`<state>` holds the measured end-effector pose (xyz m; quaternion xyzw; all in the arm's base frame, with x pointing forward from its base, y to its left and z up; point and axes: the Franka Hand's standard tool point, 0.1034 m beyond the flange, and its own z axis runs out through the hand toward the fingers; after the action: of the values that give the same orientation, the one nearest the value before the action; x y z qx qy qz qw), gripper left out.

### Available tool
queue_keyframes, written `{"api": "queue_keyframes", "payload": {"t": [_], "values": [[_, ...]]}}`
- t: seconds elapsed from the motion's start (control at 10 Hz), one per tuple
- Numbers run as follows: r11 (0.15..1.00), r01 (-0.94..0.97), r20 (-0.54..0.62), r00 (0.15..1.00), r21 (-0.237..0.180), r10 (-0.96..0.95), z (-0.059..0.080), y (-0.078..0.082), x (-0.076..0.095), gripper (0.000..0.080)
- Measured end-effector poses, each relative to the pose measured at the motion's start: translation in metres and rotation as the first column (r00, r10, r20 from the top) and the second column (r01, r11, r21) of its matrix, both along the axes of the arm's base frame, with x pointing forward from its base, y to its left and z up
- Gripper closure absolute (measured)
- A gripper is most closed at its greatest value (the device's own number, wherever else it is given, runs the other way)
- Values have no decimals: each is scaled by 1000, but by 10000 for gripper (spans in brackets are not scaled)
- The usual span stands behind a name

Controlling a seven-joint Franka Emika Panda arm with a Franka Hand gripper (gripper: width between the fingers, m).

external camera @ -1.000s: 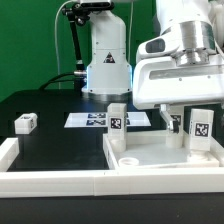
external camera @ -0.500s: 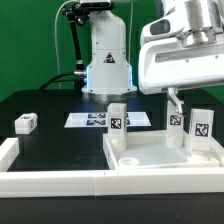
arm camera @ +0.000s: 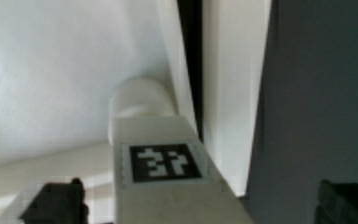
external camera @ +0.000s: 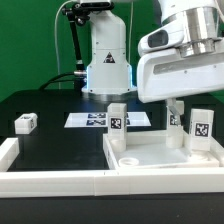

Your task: Assemble square table

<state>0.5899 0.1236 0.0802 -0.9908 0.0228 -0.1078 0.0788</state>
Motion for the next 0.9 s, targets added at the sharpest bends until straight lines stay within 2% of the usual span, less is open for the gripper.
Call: {"api": "queue_keyframes", "payload": {"t": [0.2, 0.7, 0.8, 0.9], "values": [[999, -35, -118, 992, 18, 37, -1, -7, 0, 151], [1000, -6, -146, 989, 20, 9, -2, -11, 0, 151], [1000, 19, -148, 989, -15, -21, 0, -13, 2, 151], [999, 12, -144, 989, -33, -17, 1, -19, 5, 151]]}}
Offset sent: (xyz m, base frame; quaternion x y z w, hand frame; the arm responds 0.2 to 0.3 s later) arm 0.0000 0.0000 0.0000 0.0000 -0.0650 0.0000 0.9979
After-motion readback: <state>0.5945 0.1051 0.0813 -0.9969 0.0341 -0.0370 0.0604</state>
